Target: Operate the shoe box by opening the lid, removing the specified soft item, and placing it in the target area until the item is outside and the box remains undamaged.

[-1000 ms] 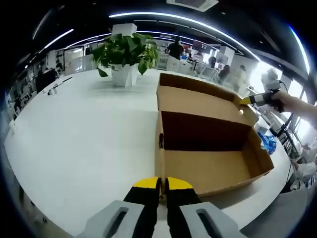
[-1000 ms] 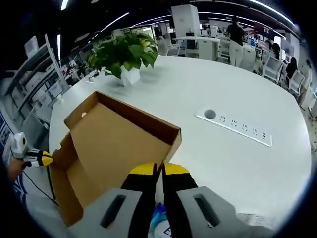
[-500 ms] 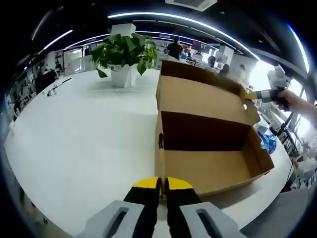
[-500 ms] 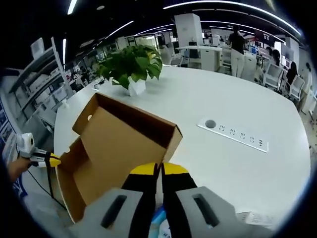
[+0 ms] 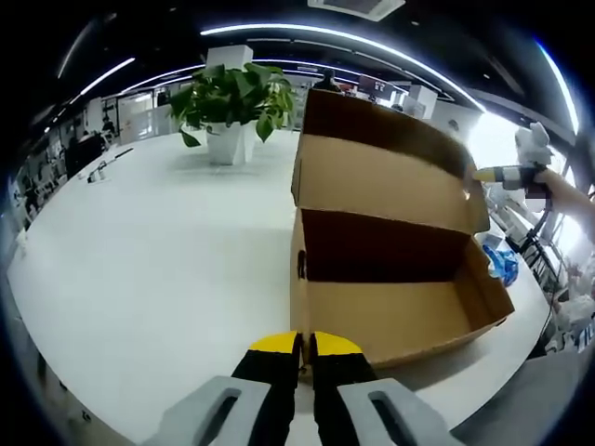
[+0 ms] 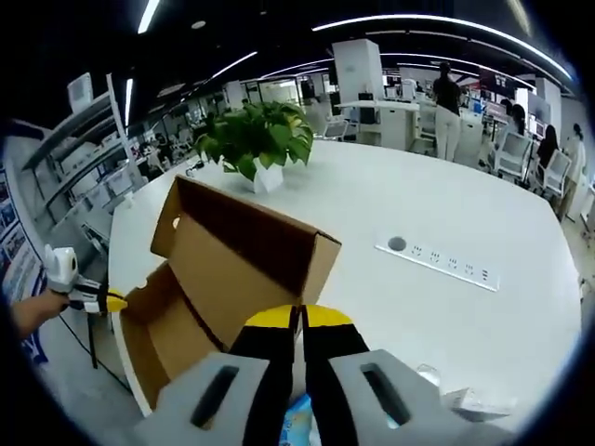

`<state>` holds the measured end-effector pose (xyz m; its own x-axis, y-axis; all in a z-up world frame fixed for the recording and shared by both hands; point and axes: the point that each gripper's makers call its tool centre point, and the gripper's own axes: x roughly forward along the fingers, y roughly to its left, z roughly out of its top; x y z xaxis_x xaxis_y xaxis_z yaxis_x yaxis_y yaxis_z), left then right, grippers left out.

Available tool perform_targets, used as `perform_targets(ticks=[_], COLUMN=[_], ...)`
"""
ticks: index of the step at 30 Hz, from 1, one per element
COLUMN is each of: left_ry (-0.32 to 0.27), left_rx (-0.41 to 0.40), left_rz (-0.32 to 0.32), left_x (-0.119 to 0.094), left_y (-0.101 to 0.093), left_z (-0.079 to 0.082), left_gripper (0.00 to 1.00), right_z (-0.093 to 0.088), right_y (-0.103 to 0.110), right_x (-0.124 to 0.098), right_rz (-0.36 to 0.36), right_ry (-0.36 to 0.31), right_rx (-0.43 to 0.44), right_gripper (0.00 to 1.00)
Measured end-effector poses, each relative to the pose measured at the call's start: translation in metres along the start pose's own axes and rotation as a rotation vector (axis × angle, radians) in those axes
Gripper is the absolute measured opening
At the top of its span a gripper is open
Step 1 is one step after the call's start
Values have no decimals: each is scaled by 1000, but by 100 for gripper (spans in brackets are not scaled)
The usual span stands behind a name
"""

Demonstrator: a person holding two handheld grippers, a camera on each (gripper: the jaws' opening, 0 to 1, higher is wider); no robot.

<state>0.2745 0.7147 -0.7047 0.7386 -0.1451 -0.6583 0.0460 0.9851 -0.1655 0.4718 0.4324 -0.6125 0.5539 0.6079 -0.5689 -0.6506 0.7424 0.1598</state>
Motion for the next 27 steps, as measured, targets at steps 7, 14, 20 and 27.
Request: perform_targets(ticks=[7, 14, 20, 27], left_ry=[-4, -4, -7, -2], left_rx=[6, 16, 21, 13], left_rz=[-2, -5, -8, -19], left_x=[-1, -1, -2, -3], left_y=[-1, -1, -1, -1], left_z=[0, 0, 0, 0], left_gripper=[4, 4, 4, 4], right_z=[-1, -5, -9, -16], right_y=[9, 21, 31, 40], right_x=[-11, -25, -35, -43], right_rz=[-8, -18, -27, -29], right_ry=[-31, -55, -73, -89], right_rx=[-1, -22, -46, -49], right_gripper=[0, 0, 1, 1])
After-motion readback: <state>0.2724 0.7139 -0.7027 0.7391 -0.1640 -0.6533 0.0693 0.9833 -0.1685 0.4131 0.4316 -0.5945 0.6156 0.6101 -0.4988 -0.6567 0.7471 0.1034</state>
